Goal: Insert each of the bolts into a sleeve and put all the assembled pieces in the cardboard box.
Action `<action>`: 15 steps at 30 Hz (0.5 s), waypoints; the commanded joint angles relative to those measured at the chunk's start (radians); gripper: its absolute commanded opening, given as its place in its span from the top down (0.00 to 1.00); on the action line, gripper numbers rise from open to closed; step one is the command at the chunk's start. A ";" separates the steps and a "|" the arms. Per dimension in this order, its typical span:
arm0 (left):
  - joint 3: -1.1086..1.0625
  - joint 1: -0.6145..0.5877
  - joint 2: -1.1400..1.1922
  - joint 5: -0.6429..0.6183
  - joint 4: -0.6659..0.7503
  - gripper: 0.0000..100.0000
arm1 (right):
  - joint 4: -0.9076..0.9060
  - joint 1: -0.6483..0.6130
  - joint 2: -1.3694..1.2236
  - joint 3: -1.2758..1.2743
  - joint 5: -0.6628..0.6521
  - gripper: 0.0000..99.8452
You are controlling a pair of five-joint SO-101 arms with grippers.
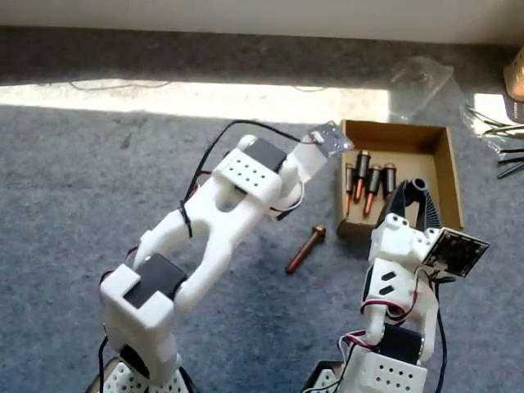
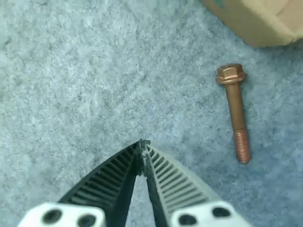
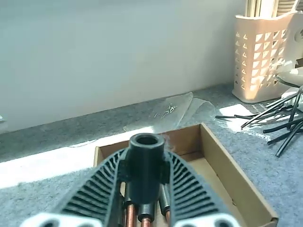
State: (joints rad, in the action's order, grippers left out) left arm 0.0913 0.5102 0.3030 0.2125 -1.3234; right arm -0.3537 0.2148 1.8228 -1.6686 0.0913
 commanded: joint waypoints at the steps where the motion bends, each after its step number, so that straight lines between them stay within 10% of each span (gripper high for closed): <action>1: 0.226 0.038 0.101 -0.160 -0.124 0.99 | 0.027 0.010 0.008 -0.096 0.006 1.00; 15: 0.760 0.157 0.493 -0.213 -0.338 0.99 | 0.027 0.012 0.007 -0.096 0.006 1.00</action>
State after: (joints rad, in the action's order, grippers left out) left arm 0.7557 0.6529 0.7894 0.0084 -1.6502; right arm -0.3537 0.2148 1.8228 -1.6686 0.0913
